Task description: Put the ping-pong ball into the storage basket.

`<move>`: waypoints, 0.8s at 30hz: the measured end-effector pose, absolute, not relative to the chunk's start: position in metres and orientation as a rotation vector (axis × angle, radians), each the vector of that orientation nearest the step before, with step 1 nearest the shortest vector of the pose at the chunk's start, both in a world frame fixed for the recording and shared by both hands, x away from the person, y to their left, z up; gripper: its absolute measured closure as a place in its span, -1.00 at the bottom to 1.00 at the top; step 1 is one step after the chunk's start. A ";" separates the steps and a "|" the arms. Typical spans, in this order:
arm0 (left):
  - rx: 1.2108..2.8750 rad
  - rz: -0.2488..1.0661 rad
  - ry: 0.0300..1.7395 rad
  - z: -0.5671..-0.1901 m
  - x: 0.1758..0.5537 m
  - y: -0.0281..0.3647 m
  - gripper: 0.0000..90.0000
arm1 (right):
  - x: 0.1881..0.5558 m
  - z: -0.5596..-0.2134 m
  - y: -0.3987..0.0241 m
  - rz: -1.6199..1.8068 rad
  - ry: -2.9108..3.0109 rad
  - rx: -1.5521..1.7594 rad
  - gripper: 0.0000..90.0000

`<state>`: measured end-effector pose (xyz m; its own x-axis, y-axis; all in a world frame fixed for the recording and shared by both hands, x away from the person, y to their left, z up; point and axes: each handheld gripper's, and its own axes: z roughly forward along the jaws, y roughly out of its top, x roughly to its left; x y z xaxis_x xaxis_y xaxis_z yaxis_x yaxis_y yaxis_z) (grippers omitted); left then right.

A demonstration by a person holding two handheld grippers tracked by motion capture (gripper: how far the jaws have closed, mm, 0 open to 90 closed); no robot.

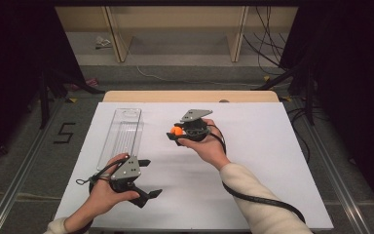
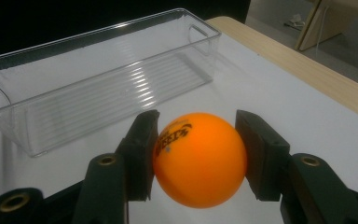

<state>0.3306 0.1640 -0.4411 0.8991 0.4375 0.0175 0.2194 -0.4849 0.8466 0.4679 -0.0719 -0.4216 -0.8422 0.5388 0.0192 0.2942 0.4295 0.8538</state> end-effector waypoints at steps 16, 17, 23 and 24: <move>2.095 0.283 0.470 -0.441 0.330 0.164 -1.00 | 0.470 -0.419 -0.063 1.381 2.432 0.709 0.15; 2.095 0.283 0.470 -0.441 0.330 0.164 -1.00 | 0.470 -0.419 -0.062 1.382 2.433 0.706 0.15; 2.094 0.283 0.470 -0.441 0.330 0.164 -1.00 | 0.471 -0.418 -0.059 1.383 2.437 0.700 0.15; 2.095 0.283 0.469 -0.441 0.330 0.164 -1.00 | 0.471 -0.418 -0.058 1.381 2.437 0.700 0.15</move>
<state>0.3303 0.1640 -0.4407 0.9002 0.4352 0.0176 0.2188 -0.4867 0.8458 0.4715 -0.0584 -0.4179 -0.8521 0.5231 0.0162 0.2827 0.4340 0.8554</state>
